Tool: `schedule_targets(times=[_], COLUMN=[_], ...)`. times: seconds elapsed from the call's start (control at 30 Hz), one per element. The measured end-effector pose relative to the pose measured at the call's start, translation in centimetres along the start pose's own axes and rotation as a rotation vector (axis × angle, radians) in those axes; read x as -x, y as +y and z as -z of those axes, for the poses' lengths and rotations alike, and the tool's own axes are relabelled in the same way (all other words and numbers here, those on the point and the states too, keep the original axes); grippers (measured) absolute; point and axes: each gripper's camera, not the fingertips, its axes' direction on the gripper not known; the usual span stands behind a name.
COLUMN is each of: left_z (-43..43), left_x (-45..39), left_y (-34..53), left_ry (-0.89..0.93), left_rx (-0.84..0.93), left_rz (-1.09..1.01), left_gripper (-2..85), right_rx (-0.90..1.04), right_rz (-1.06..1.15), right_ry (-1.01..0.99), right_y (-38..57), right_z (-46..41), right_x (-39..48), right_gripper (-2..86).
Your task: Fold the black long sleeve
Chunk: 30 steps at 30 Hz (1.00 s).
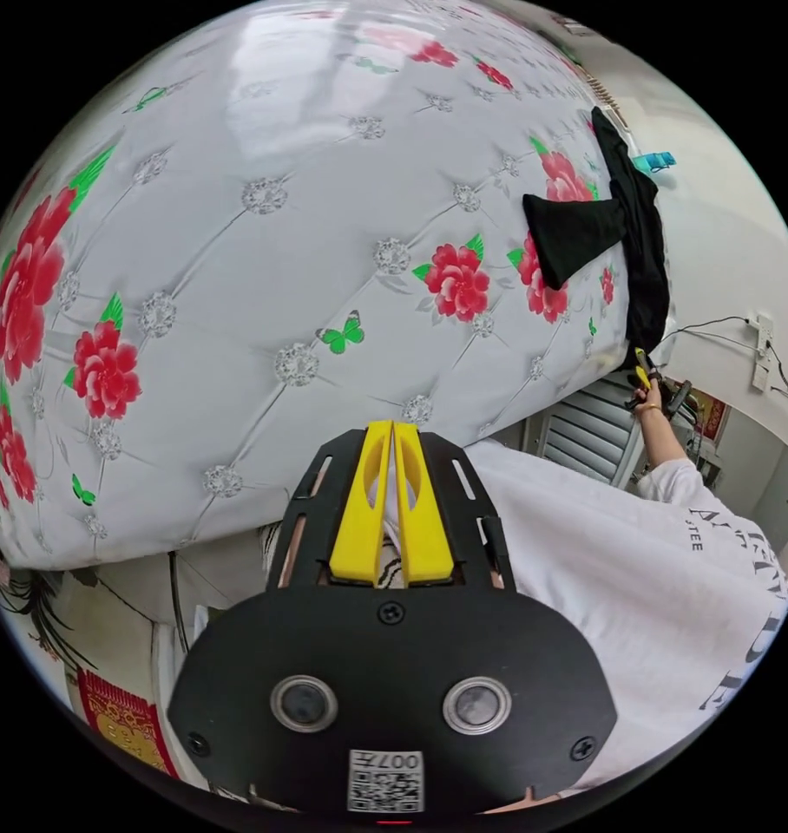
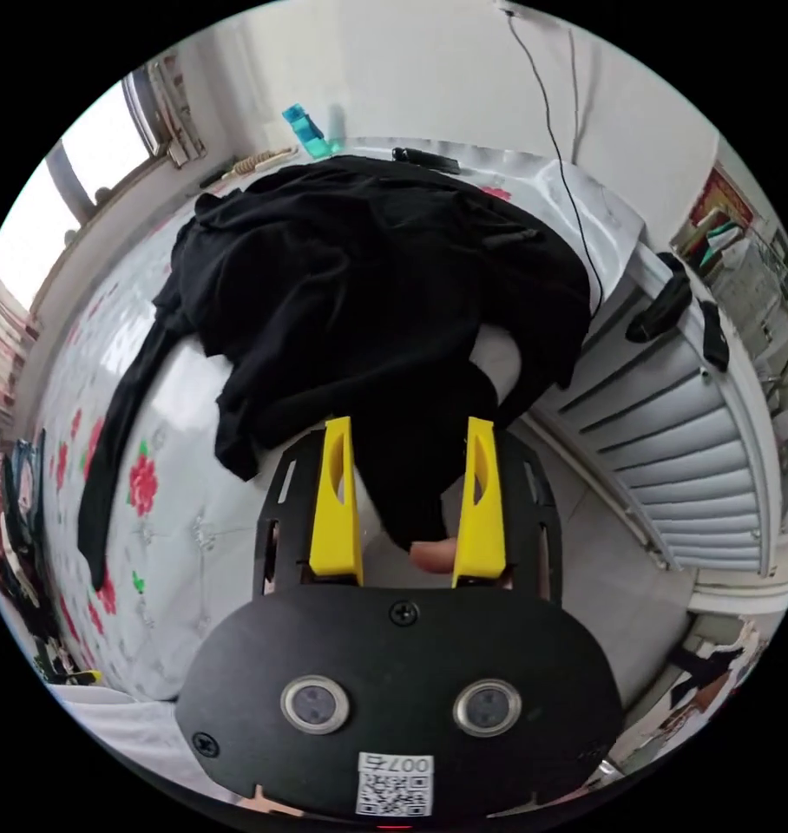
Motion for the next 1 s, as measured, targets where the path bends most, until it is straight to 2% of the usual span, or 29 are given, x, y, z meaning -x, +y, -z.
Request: schedule_targets(times=[0.07,0.2,0.37,0.57,0.67,0.73,0.77,1.0], left_z=[-0.2,-0.7,-0.6,0.6,1.5,2.0,2.4,4.9], left_x=[-0.5,-1.3,-1.1,0.3,1.8,3.0,4.1,13.0], left_y=[-0.3,-0.8,-0.8,0.7,2.1,3.1,3.8,9.1], left_ry=[0.0,0.01,0.015,0.055,0.079,0.108,0.131,0.279], left_rx=[0.009,0.026,0.009,-0.073,-0.118,-0.15,-0.174,-0.36], left_rz=[-0.016,-0.061,-0.121,-0.204,-0.238,-0.252,-0.255,-0.187], left_gripper=[-1.0,-1.0,-1.0,-1.0,-1.0,-1.0,-1.0,-1.0], right_rx=[0.067,0.008,0.014,-0.094,-0.143,-0.231,-0.258,-0.528], right_rz=[0.02,-0.009,0.131,0.096,0.014,-0.027,-0.025,0.172], right_ry=[-0.031,-0.018,-0.206,-0.594,-0.893,-1.094,-1.113,-0.993], right_y=[-1.0,0.3,3.7,11.1,11.1,8.0,7.0,-4.4], right_z=[-1.6,-0.8,1.4,6.2,8.8,12.6,14.0,37.4], right_x=[-0.3,-1.3,2.5,10.4,11.4,10.4,10.1,11.1], right_gripper=[13.4,9.0,3.8,1.2,0.6,0.3,0.3,-0.1])
